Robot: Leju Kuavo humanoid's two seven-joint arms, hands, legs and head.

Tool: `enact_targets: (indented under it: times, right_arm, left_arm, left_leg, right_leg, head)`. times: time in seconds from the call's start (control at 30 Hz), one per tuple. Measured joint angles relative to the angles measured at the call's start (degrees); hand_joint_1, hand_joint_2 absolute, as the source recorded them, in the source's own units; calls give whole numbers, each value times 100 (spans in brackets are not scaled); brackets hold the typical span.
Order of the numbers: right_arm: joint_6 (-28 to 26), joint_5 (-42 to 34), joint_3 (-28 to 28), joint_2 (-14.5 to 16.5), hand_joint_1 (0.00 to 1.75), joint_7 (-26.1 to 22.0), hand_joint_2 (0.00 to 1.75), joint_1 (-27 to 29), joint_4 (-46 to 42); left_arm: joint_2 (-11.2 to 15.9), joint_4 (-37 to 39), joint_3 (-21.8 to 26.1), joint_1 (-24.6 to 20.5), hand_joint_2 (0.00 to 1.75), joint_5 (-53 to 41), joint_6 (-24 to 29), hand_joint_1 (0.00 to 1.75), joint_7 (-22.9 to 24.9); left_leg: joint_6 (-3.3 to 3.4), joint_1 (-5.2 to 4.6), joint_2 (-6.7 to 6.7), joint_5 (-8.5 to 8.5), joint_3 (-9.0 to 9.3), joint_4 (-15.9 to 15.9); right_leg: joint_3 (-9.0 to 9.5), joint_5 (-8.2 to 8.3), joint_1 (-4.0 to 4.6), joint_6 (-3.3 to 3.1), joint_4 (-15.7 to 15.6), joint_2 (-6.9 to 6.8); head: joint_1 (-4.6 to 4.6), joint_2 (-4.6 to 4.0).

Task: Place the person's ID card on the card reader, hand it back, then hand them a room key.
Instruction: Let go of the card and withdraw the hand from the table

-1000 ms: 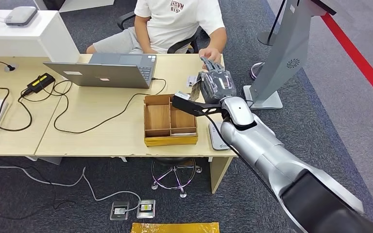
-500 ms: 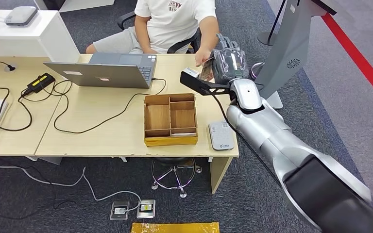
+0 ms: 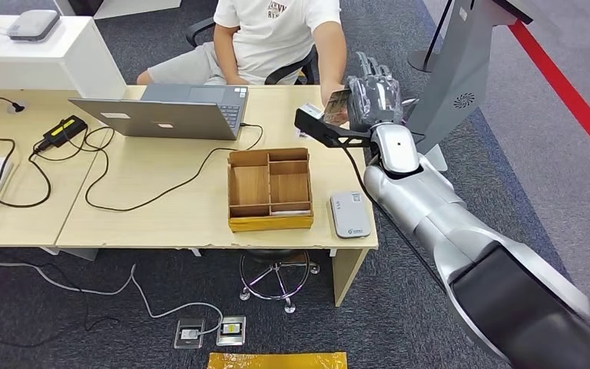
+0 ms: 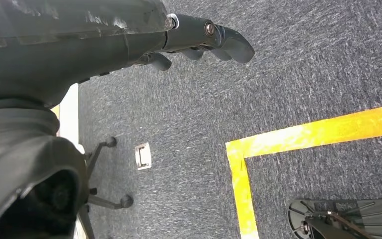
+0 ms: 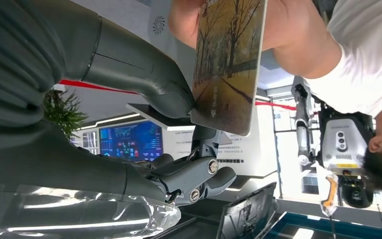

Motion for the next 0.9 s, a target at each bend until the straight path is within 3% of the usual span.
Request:
enact_targets:
  times: [0.1, 0.5, 0.7, 0.9]
  right_arm:
    - [-2, 9, 0, -28, 3, 9, 175, 10, 42]
    - [-55, 156, 0, -102, 0, 63, 175, 64, 137]
    - [-391, 87, -15, -168, 0, -36, 175, 72, 139]
    - [-882, 84, -234, -579, 0, -34, 175, 302, -230]
  left_arm:
    - [2, 0, -3, -1, 0, -6, -16, 0, 21]
    - [1, 0, -43, -2, 0, -15, 3, 0, 45]
    - [1, -1, -44, -2, 0, -9, 38, 0, 56]
    - [-11, -3, -41, 4, 0, 108, 188, 0, 92]
  left_leg:
    - [0, 0, 2, 0, 0, 0]
    - [0, 0, 4, 0, 0, 0]
    - [0, 0, 4, 0, 1, 1]
    - [0, 0, 0, 0, 2, 6]
  right_leg:
    - [-1, 0, 0, 0, 0, 0]
    - [-1, 0, 0, 0, 0, 1]
    - [-1, 0, 0, 0, 0, 1]
    - [0, 0, 0, 0, -1, -1]
  head:
    - [-1, 0]
    - [0, 0]
    - [0, 0]
    - [1, 0]
